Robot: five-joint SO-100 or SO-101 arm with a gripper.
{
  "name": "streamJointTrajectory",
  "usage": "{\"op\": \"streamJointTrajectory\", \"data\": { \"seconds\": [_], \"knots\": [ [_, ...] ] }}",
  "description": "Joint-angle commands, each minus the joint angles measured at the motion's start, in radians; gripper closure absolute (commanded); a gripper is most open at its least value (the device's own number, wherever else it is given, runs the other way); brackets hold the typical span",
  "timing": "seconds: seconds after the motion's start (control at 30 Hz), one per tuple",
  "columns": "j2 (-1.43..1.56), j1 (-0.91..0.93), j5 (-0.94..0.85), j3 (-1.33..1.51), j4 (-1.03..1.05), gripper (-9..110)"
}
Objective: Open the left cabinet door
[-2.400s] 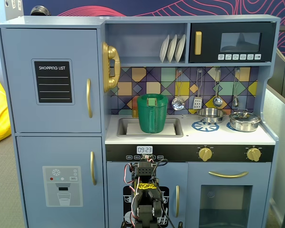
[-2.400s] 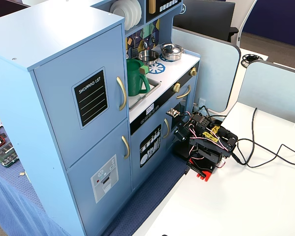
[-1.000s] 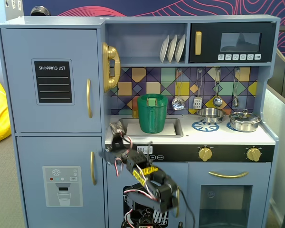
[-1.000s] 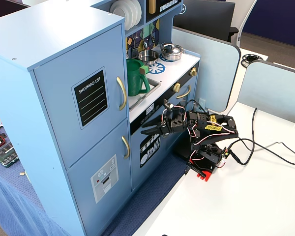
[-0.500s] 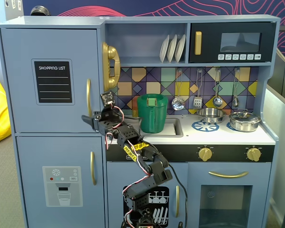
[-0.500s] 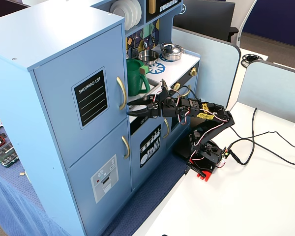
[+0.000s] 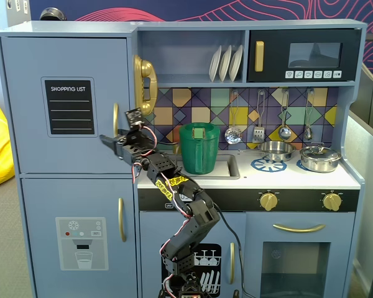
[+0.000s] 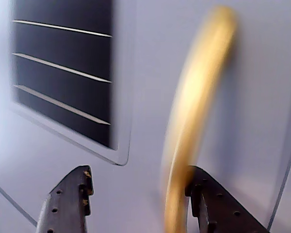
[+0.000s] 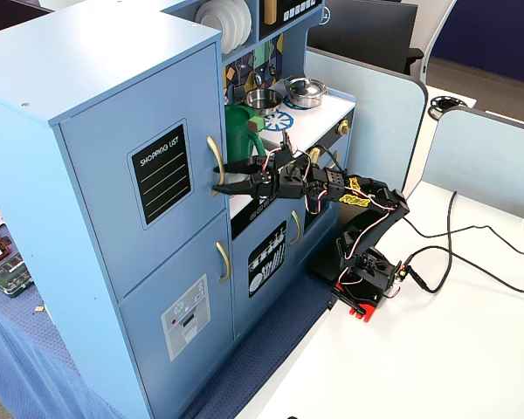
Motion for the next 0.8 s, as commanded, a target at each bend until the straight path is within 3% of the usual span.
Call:
{"op": "streamJointTrajectory", "data": {
  "seconds": [0.0,0.4,0.77],
  "knots": [
    [0.037,-0.103,-0.038,-0.054,-0.006,86],
    [0.19,-0.298,-0.095,0.017,0.117,88],
    [0.615,-0.092,0.029,0.301,0.35,88]
  ]
}}
